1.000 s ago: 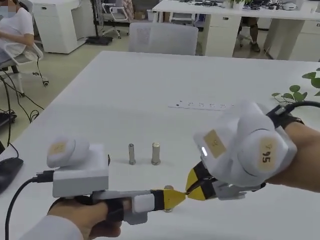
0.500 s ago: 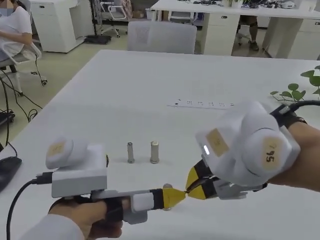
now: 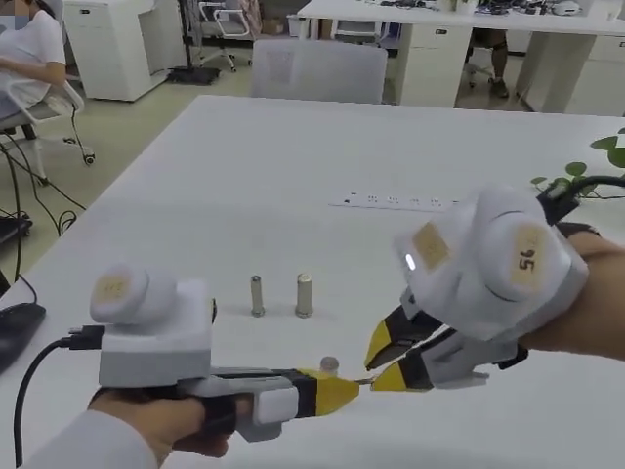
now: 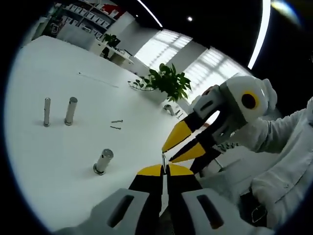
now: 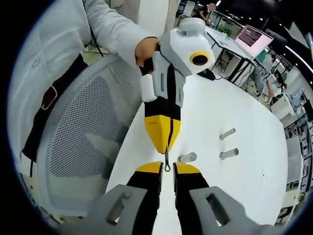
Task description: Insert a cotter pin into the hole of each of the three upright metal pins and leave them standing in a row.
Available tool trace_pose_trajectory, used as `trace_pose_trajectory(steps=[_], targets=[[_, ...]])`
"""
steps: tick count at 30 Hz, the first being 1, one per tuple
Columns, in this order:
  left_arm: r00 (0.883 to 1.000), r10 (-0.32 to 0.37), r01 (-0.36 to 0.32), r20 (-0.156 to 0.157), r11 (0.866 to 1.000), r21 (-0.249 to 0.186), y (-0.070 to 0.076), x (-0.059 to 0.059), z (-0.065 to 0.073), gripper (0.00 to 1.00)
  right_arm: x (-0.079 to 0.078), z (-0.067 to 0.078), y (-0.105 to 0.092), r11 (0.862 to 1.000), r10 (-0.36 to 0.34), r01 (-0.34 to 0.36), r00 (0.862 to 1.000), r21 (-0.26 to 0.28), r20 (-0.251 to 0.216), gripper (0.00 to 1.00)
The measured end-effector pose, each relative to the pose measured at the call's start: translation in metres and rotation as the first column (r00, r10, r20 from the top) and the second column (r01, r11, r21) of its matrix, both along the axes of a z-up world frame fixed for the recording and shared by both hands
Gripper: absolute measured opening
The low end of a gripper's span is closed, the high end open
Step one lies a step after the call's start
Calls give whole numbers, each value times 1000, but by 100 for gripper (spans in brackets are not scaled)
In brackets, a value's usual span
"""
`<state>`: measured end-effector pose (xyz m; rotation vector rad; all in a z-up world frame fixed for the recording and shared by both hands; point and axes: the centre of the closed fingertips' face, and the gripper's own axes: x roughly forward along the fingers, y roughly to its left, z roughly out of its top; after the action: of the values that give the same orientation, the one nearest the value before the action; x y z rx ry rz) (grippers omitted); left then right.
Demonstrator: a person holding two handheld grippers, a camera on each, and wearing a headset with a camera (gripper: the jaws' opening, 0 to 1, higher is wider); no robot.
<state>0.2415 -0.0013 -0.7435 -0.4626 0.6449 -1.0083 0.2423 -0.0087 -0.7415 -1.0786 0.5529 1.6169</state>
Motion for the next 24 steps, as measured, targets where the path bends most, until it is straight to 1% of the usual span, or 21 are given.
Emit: trace_pose_trajectory(steps=[2, 3, 4, 5, 6, 7, 8, 9, 10, 12, 13, 14, 15, 16, 17, 19, 20, 21, 22, 23, 24], targets=[[999, -22, 21, 39, 999, 24, -1, -2, 1, 0, 1, -1, -1, 1000, -9, 9, 1000, 3, -16, 10], [998, -41, 39, 57, 999, 31, -1, -4, 1, 0, -1, -2, -2, 1000, -14, 14, 999, 5, -41, 10], [995, -60, 57, 83, 998, 41, -2, -5, 1, 0, -2, -2, -2, 1000, -21, 22, 998, 14, -62, 10], [990, -74, 67, 118, 996, 60, -2, -5, 2, 0, -3, -2, -2, 999, -32, 34, 995, 23, -91, 10], [988, -82, 73, 128, 995, 72, -1, -7, 3, 0, -4, -2, -3, 999, -35, 38, 994, 23, -104, 10], [984, -95, 84, 148, 993, 79, -2, -8, 4, 0, -5, -2, -4, 999, -39, 42, 992, 25, -120, 10], [979, -107, 93, 175, 992, 87, -2, -8, 5, 0, -4, -1, -4, 999, -39, 43, 992, 29, -123, 10], [977, -112, 96, 184, 991, 93, -2, -9, 6, 0, -4, -2, -5, 999, -41, 46, 991, 29, -129, 10], [969, -132, 111, 210, 988, 112, -2, -9, 6, 0, -6, -2, -5, 999, -42, 47, 989, 28, -140, 10], [958, -161, 129, 236, 981, 144, -3, -11, 6, 0, -8, -2, -5, 998, -45, 50, 987, 32, -157, 10], [949, -178, 140, 261, 978, 157, -4, -11, 6, 0, -9, -2, -5, 998, -41, 47, 986, 31, -164, 10], [948, -182, 142, 262, 976, 162, -4, -11, 6, 0, -10, -3, -5, 999, -38, 44, 985, 30, -170, 10], [943, -189, 146, 273, 974, 171, -4, -11, 6, 0, -11, -3, -5, 999, -35, 41, 984, 30, -177, 10], [928, -214, 163, 306, 969, 186, -5, -12, 7, 0, -14, -2, -5, 999, -29, 36, 981, 35, -191, 10], [925, -221, 168, 310, 967, 190, -5, -13, 7, 0, -15, -2, -5, 999, -26, 34, 979, 37, -200, 10], [897, -263, 189, 354, 955, 228, -6, -15, 8, 0, -18, -2, -4, 999, -15, 24, 977, 39, -214, 10], [890, -276, 202, 364, 952, 230, -7, -17, 9, 0, -18, -1, -4, 999, -14, 23, 976, 40, -219, 10], [888, -280, 204, 364, 951, 234, -8, -18, 9, 0, -19, -1, -4, 999, -6, 16, 976, 43, -219, 10], [879, -291, 204, 379, 945, 254, -7, -17, 8, 0, -20, -1, -4, 999, -3, 13, 975, 43, -222, 10], [871, -305, 212, 385, 941, 265, -7, -18, 7, 0, -22, 0, -4, 999, 2, 9, 972, 43, -235, 9], [870, -307, 214, 386, 940, 264, -7, -18, 7, 0, -23, 0, -4, 999, 5, 6, 971, 45, -237, 9]])
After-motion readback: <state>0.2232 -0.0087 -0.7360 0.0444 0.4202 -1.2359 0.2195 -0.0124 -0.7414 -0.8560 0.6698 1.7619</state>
